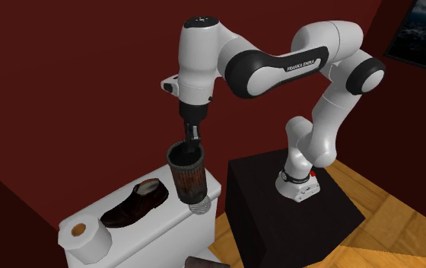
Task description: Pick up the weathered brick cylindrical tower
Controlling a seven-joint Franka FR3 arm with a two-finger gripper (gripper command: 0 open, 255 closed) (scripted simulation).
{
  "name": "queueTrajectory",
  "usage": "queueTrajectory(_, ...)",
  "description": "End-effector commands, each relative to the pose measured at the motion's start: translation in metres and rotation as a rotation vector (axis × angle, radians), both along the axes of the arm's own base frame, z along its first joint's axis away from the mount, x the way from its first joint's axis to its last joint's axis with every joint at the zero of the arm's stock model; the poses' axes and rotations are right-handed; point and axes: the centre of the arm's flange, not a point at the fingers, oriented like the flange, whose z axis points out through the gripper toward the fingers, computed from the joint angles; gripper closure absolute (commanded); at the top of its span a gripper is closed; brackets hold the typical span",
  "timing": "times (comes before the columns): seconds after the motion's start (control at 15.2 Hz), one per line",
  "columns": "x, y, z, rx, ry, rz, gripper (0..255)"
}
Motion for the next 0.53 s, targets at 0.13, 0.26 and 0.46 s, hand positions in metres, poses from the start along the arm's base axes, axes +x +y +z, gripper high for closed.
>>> queueTrajectory(0.13, -0.001, 0.0, 0.02, 0.0, -0.001, 0.0, 255)
queueTrajectory(0.26, -0.001, 0.0, 0.031, 0.0, -0.001, 0.0, 255)
queueTrajectory(0.46, -0.001, 0.0, 0.046, 0.0, -0.001, 0.0, 255)
